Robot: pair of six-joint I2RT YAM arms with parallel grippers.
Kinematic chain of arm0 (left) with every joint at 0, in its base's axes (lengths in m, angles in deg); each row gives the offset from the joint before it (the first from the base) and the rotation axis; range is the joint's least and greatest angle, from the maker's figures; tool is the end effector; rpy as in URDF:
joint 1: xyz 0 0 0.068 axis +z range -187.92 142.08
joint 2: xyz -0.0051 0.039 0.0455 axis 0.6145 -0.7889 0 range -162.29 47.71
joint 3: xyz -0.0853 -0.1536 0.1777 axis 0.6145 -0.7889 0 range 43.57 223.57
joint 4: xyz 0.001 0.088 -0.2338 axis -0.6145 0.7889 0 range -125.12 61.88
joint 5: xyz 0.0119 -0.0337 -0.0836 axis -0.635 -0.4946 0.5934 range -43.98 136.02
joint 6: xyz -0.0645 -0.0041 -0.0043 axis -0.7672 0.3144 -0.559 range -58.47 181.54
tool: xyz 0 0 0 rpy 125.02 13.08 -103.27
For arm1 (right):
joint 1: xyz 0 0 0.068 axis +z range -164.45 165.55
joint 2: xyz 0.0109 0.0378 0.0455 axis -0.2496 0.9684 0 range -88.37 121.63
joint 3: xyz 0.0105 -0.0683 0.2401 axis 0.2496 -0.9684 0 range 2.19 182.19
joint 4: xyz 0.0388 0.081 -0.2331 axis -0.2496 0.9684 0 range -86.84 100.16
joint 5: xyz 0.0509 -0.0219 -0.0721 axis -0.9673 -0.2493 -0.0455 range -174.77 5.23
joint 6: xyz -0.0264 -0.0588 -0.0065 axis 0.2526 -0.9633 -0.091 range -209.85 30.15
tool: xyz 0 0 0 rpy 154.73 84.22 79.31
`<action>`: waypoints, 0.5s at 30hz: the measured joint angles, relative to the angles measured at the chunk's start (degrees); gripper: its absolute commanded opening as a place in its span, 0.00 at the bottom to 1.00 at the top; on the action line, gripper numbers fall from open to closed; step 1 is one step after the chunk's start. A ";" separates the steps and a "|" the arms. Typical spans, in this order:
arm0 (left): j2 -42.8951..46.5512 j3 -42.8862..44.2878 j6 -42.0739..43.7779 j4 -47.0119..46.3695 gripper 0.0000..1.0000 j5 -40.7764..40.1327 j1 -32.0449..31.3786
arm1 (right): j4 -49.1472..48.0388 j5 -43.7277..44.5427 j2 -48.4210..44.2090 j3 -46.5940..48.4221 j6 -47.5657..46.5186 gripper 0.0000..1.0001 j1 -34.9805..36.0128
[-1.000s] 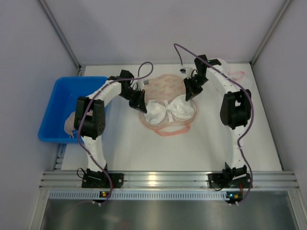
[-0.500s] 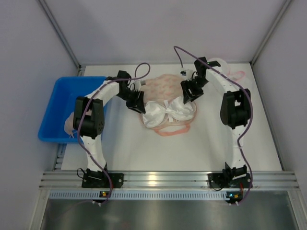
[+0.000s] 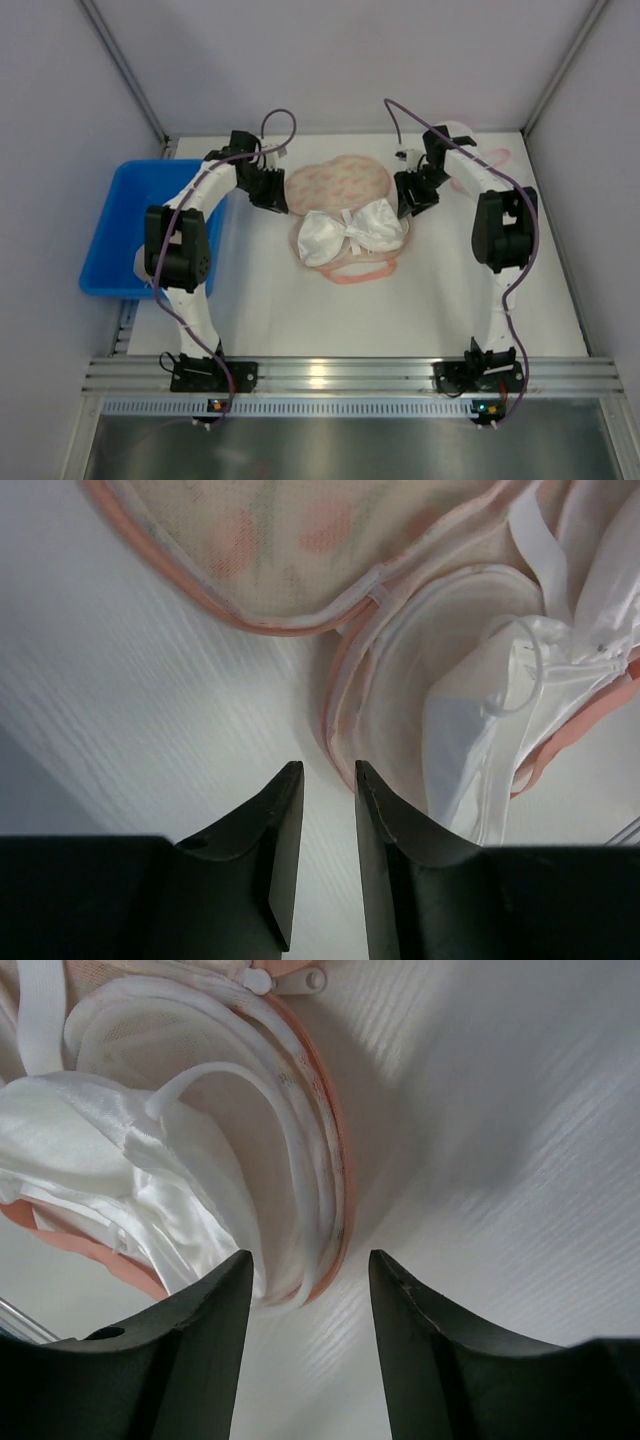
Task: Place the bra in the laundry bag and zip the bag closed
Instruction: Place the bra in the laundry bag, then adjust the laundry bag at the center of the board.
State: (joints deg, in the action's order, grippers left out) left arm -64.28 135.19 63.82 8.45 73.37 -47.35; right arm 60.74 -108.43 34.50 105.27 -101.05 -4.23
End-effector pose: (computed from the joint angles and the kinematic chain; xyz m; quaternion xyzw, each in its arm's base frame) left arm 0.3918 -0.0886 0.2048 0.1497 0.9362 -0.2436 0.2043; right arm 0.4056 0.0938 0.1757 -0.2029 0.9517 0.2028 0.1094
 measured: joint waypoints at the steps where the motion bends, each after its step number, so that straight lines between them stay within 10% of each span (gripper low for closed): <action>1: -1.07 0.09 -0.76 -0.33 0.33 -0.04 -0.04 | -0.35 -0.04 0.31 0.00 0.24 0.46 0.00; 15: -3.89 -10.93 -2.10 -1.60 0.31 5.03 -0.85 | -3.69 -2.12 2.73 -1.68 0.09 0.05 0.15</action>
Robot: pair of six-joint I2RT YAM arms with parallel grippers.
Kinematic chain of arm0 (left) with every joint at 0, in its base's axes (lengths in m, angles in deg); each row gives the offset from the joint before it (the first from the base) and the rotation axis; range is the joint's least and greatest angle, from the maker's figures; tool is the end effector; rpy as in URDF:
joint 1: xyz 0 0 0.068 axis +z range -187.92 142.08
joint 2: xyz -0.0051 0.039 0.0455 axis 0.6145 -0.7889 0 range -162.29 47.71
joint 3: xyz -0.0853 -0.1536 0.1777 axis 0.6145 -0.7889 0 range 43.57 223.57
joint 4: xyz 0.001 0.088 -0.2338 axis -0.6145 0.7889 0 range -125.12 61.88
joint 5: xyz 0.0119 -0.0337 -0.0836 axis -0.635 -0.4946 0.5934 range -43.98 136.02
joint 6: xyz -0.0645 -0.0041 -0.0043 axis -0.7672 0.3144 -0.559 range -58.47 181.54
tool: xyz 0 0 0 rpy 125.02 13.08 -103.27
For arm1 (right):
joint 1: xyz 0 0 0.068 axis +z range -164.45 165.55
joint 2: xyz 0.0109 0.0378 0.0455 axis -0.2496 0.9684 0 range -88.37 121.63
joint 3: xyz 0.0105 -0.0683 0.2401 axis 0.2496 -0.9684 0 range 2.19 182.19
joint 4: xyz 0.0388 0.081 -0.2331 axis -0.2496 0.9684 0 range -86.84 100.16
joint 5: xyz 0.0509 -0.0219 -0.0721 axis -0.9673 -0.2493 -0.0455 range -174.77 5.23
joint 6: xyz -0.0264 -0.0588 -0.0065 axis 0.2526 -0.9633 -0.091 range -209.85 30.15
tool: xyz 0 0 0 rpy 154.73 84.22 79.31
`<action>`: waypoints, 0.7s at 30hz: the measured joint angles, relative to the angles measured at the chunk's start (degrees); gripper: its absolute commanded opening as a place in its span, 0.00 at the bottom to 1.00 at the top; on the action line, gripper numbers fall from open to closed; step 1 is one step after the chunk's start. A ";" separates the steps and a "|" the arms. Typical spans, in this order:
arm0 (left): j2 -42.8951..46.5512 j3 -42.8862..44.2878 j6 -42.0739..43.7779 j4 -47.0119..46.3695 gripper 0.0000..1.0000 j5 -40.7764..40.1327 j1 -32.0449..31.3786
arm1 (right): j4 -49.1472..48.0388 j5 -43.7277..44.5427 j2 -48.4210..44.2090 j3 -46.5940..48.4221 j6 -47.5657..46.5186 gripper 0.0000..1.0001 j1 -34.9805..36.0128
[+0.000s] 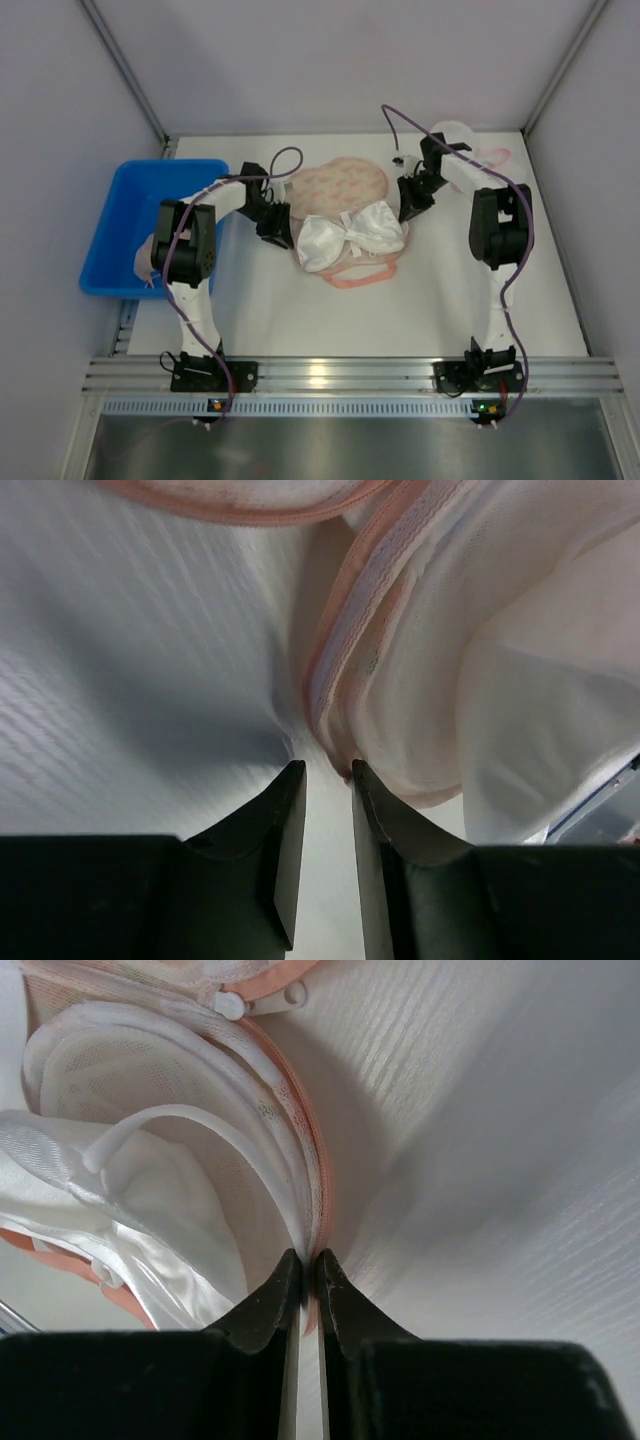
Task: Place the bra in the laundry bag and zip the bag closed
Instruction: Adjust the laundry bag at the center of the board.
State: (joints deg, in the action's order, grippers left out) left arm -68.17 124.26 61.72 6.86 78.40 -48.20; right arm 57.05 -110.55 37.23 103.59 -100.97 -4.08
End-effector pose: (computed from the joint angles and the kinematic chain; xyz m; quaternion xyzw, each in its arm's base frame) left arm 0.3645 -0.0936 0.1310 0.1181 0.9475 -0.2855 0.0825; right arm 0.4103 0.0975 0.1513 -0.2035 0.9482 0.2212 0.1026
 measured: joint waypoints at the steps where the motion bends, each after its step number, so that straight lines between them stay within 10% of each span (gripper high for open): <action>1: 0.00 -0.76 0.02 0.02 0.31 0.31 -0.31 | -0.13 -0.35 0.00 -0.28 -0.26 0.01 0.07; 8: 0.00 -2.21 -0.68 -0.42 0.38 2.23 -1.07 | -0.87 -1.33 0.00 -2.47 -1.90 0.00 0.15; 16: 2.75 -8.02 -1.51 -1.75 0.06 2.91 -1.33 | -1.09 -2.84 -1.16 -7.21 -4.92 0.00 0.52; 21: 5.25 -13.18 -0.59 0.39 0.07 3.85 -1.86 | -0.96 -2.82 -4.17 -10.69 -7.50 0.00 0.81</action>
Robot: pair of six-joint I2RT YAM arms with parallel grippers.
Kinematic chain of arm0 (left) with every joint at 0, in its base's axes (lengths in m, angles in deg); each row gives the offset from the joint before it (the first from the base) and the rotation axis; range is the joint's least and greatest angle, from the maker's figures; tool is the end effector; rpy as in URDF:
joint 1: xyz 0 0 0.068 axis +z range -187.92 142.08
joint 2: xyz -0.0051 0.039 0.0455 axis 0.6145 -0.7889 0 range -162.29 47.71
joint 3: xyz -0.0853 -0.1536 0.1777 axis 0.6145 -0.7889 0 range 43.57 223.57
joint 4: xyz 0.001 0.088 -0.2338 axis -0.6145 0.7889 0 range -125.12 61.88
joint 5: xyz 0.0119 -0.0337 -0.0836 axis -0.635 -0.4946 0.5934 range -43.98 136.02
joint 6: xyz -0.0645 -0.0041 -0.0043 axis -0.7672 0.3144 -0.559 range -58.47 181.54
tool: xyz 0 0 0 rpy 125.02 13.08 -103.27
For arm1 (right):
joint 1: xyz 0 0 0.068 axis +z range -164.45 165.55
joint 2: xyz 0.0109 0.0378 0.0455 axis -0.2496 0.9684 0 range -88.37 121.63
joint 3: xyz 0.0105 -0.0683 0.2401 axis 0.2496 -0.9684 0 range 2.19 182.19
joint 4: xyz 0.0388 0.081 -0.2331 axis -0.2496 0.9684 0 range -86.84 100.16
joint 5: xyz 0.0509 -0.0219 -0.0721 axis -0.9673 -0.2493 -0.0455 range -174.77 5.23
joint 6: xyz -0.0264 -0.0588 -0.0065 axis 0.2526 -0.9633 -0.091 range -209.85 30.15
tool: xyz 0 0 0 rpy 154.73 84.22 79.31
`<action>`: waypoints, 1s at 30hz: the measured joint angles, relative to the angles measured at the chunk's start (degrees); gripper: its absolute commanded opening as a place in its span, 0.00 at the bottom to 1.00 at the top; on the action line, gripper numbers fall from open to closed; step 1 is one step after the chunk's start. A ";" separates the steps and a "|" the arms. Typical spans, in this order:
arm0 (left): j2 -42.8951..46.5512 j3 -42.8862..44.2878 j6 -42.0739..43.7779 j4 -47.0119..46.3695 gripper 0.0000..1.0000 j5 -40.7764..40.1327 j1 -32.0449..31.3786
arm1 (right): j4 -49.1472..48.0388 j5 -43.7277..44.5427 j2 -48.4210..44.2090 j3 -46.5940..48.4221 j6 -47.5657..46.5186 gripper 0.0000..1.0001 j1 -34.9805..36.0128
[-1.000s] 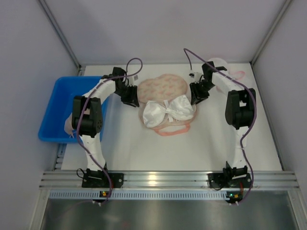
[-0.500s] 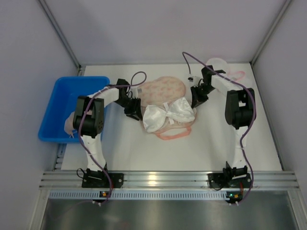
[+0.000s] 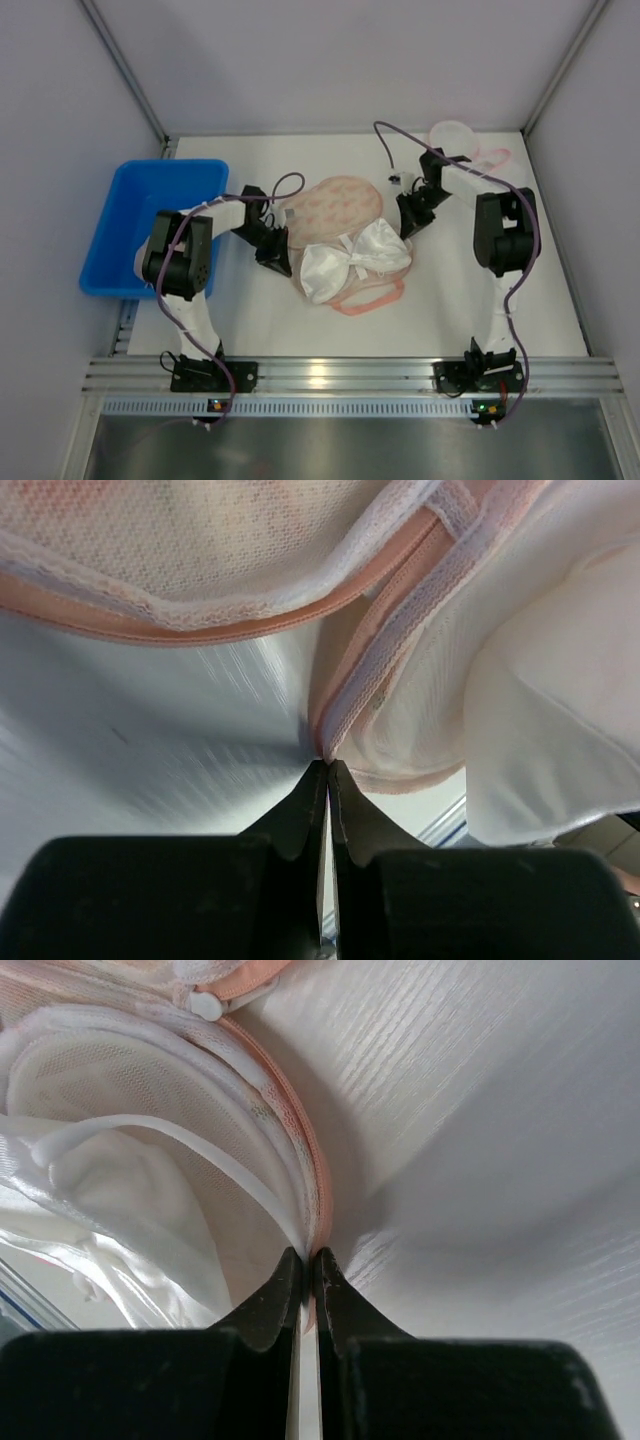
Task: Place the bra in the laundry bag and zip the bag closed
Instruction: Adjust the laundry bag at the center of the board, then adjust the bra in the laundry bag.
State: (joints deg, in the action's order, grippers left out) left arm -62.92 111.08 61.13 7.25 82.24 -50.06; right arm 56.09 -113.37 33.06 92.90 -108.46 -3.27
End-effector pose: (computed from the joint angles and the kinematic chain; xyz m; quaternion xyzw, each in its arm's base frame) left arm 0.3109 -0.0974 0.1088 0.1093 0.9435 -0.3128 0.0032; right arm 0.3768 0.0992 0.1337 -0.2619 0.9315 0.2426 0.0696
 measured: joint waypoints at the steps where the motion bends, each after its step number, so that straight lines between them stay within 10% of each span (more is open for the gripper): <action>1: 0.92 -1.18 0.20 0.33 0.09 0.35 -0.02 | 0.07 -0.02 -0.66 -0.52 -0.61 0.01 0.02; 13: 17.68 0.33 0.52 3.65 0.37 0.68 -0.04 | 0.48 1.81 -6.03 -0.46 -4.44 0.54 0.15; 21: 14.95 5.20 -4.66 -0.04 0.41 -9.75 0.46 | 0.22 3.76 -7.54 2.47 -4.11 0.56 0.17; 30: 0.70 19.19 -7.61 -4.92 0.49 -15.82 2.36 | -0.24 -2.67 -16.96 1.81 -1.09 0.31 1.79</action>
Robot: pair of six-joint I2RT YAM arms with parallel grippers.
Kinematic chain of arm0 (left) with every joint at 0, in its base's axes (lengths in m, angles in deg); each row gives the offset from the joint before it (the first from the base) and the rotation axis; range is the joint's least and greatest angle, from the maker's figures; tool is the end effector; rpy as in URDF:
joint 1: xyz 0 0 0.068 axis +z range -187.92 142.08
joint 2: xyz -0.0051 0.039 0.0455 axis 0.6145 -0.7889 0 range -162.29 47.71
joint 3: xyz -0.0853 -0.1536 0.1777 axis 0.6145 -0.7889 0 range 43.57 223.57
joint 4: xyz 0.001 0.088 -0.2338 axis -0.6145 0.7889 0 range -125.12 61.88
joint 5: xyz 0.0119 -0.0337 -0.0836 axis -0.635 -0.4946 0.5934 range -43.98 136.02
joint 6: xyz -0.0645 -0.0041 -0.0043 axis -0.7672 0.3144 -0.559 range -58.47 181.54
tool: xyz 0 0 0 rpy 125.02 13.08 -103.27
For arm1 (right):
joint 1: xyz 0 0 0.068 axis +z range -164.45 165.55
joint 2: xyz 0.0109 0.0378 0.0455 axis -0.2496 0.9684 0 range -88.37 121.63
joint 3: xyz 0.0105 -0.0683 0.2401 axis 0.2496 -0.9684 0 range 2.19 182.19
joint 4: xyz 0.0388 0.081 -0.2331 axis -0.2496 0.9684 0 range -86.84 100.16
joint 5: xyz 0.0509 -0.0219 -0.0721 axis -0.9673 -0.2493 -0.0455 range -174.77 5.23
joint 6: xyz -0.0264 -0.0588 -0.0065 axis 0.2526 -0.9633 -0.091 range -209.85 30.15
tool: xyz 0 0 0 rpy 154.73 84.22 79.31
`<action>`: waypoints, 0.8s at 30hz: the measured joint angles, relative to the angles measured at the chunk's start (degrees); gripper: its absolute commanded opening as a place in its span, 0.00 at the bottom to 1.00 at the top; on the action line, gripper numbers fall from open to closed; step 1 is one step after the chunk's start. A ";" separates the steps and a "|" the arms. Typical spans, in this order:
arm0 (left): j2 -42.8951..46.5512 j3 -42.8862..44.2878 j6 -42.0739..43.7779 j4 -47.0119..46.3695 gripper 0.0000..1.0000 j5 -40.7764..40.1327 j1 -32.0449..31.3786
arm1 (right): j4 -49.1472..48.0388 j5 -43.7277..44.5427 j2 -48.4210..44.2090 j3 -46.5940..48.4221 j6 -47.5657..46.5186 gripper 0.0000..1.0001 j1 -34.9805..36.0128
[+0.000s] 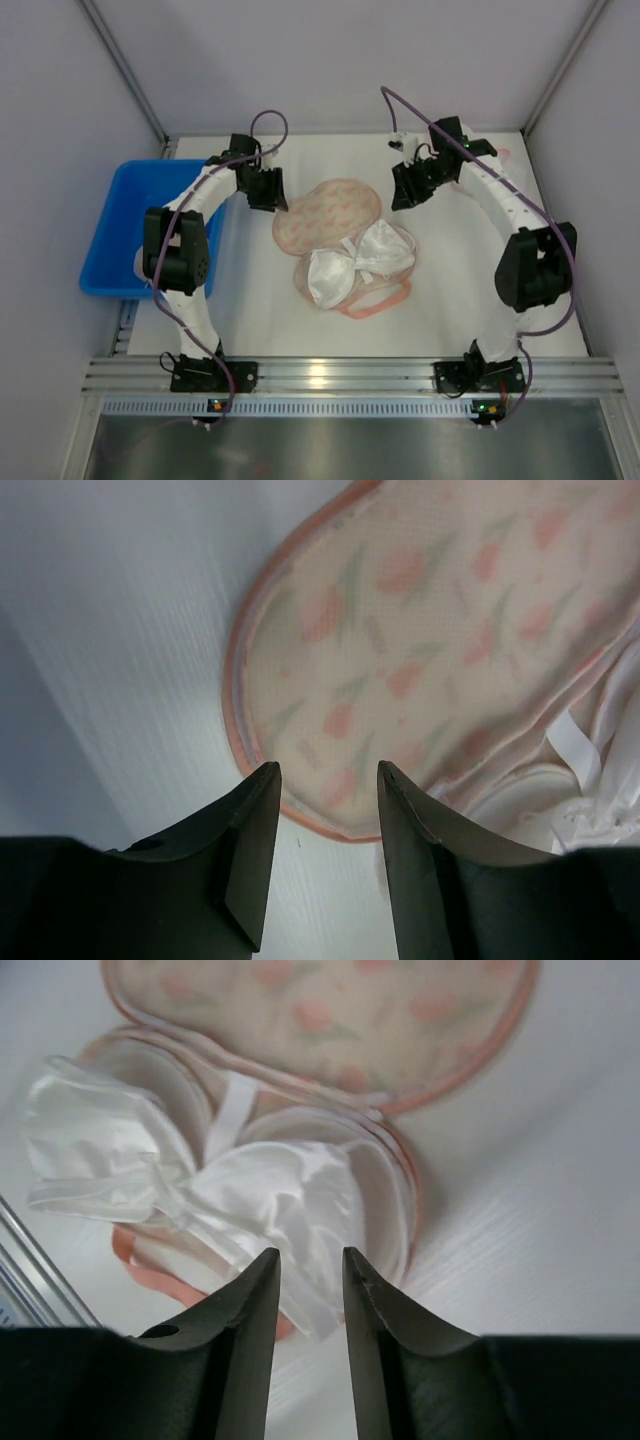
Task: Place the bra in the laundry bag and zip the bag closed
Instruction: Adjust the bra in the laundry bag.
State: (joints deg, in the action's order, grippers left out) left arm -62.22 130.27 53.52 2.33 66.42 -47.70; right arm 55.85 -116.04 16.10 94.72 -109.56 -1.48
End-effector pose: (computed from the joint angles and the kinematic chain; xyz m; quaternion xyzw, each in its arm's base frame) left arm 0.3899 -0.0851 0.1970 0.0595 0.9513 -0.2078 0.2196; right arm 0.3548 0.1087 0.2508 -0.3211 0.8849 0.2500 0.2266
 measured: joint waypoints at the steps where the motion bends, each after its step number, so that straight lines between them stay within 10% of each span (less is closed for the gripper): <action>1: -1.11 0.85 -0.35 -0.33 0.50 -0.20 0.15 | -0.76 -0.92 -2.23 -0.70 0.57 0.30 1.33; 12: -7.72 1.97 -3.15 -1.05 0.49 0.15 1.38 | -12.02 0.28 -2.03 -7.10 3.98 0.63 25.99; 24: -7.69 0.87 -3.82 -2.01 0.50 1.31 1.57 | -16.65 5.09 8.94 -2.05 -1.09 0.62 28.98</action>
State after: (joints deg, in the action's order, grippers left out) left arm -69.92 131.14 49.70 0.32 67.73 -46.12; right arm 39.19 -110.95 25.04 92.66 -110.65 27.50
